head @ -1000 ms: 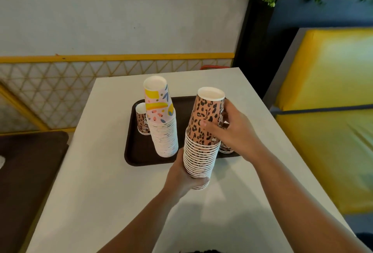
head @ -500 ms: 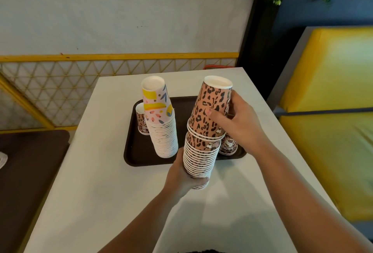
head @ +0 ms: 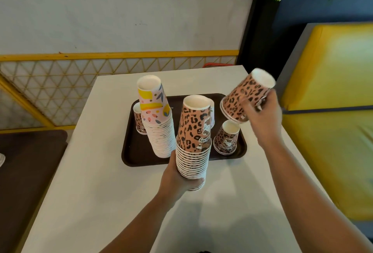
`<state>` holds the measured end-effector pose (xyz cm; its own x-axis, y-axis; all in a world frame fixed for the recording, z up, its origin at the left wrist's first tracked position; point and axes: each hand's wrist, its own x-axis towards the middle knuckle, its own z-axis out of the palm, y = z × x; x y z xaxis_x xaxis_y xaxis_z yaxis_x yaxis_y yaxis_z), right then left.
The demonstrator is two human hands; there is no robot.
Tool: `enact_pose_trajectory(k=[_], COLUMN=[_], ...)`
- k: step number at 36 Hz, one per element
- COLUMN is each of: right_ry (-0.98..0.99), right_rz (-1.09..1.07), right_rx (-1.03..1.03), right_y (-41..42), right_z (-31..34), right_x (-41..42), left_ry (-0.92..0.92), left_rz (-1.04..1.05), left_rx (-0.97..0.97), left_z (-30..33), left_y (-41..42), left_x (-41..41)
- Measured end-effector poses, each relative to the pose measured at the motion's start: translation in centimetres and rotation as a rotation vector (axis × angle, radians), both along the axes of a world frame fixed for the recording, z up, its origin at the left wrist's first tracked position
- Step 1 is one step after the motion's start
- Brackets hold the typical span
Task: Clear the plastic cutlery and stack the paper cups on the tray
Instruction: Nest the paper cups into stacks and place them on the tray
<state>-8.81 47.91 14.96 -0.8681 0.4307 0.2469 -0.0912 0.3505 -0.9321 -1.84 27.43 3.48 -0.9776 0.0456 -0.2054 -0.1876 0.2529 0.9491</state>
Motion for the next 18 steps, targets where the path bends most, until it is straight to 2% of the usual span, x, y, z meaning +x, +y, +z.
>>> enact_pose_trajectory(k=[8, 18], right_ry=[-0.186, -0.376], right_rz=[0.075, 0.068], right_rx=[0.227, 0.313], right_y=[0.5, 1.2], right_z=[-6.8, -9.9], right_x=[-0.3, -0.7], left_ry=[0.004, -0.005], left_rz=[0.004, 0.009], left_rx=[0.056, 0.027], left_z=[0.4, 0.4], left_y=[-0.4, -0.5], left_x=[-0.1, 0.0])
